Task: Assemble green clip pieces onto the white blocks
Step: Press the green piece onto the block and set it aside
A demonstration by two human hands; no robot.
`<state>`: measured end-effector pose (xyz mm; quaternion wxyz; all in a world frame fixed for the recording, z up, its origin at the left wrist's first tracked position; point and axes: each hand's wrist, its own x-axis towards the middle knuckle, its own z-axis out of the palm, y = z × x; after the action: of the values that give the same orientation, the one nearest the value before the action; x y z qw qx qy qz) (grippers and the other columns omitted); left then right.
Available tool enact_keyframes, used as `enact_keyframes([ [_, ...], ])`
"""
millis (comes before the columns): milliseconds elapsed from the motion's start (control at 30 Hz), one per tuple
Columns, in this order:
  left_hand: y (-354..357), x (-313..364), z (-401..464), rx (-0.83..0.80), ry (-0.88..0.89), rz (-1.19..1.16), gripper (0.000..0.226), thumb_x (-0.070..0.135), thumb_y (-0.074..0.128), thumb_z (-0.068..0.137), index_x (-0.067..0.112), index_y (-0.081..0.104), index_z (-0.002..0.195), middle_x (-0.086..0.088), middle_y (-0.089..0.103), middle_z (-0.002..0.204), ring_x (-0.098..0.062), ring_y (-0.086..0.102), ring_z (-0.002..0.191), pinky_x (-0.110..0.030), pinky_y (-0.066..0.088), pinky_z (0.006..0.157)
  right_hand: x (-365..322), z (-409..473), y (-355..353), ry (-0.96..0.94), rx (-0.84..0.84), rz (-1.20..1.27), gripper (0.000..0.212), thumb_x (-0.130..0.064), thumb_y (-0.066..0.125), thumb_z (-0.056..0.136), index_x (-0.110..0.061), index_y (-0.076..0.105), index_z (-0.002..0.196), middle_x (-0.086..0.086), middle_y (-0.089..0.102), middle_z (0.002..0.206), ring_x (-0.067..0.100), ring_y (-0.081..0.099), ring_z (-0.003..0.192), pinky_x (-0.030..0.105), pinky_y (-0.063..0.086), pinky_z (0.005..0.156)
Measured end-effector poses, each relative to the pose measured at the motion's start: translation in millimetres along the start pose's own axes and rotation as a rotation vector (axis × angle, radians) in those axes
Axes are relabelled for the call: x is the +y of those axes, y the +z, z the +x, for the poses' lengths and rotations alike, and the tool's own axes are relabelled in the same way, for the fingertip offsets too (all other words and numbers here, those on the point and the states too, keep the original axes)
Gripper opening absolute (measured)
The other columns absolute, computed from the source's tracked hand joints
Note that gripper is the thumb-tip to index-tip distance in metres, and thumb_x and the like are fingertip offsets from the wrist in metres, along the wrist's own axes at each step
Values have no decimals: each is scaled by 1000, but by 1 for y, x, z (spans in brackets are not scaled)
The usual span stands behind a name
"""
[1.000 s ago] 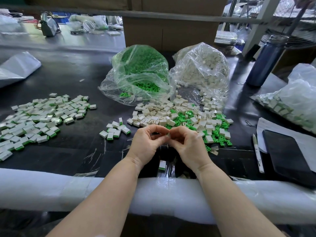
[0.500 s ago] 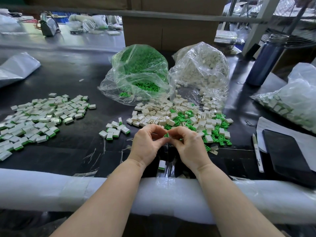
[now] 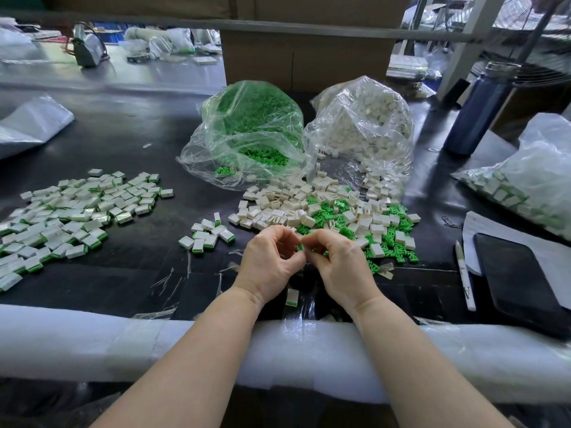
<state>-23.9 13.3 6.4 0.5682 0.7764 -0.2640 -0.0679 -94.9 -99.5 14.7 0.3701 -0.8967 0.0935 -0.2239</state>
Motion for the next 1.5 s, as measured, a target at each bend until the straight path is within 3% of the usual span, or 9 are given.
enact_keyframes([
  [433, -1, 1, -1, 37, 16, -28, 20, 5, 73, 74, 20, 59, 76, -1, 61, 70, -11, 54, 61, -25, 51, 62, -4, 1, -1, -5, -8, 9, 15, -7, 64, 86, -9, 67, 101, 2, 66, 96, 19, 59, 92, 38, 48, 84],
  [733, -1, 4, -2, 44, 18, -16, 19, 3, 73, 73, 16, 59, 74, 2, 58, 65, -8, 50, 56, -19, 47, 57, -3, 0, 0, -40, 4, -67, 17, -9, 63, 87, -8, 67, 103, 2, 66, 98, 17, 58, 94, 29, 45, 84],
  [1133, -2, 5, -2, 50, -1, -57, 23, 3, 72, 73, 19, 56, 69, 5, 56, 62, -6, 49, 53, -13, 44, 53, -2, 1, 1, -14, -22, -8, 18, -8, 62, 87, -11, 67, 104, 1, 66, 100, 18, 58, 95, 36, 48, 86],
  [1300, -3, 5, 0, 50, -47, -156, 22, 1, 73, 75, 15, 57, 69, 5, 57, 60, 0, 49, 49, -12, 45, 52, -2, 2, 2, -20, -14, 22, 16, -9, 60, 89, -10, 67, 103, 2, 66, 99, 19, 59, 95, 35, 47, 86],
  [1500, -7, 7, 2, 30, -144, -373, 11, 4, 63, 85, 8, 63, 76, 1, 63, 62, -6, 59, 54, -17, 52, 54, 0, 3, 1, 73, -17, 144, 18, -6, 54, 93, -9, 68, 103, 1, 67, 96, 16, 61, 93, 28, 47, 86],
])
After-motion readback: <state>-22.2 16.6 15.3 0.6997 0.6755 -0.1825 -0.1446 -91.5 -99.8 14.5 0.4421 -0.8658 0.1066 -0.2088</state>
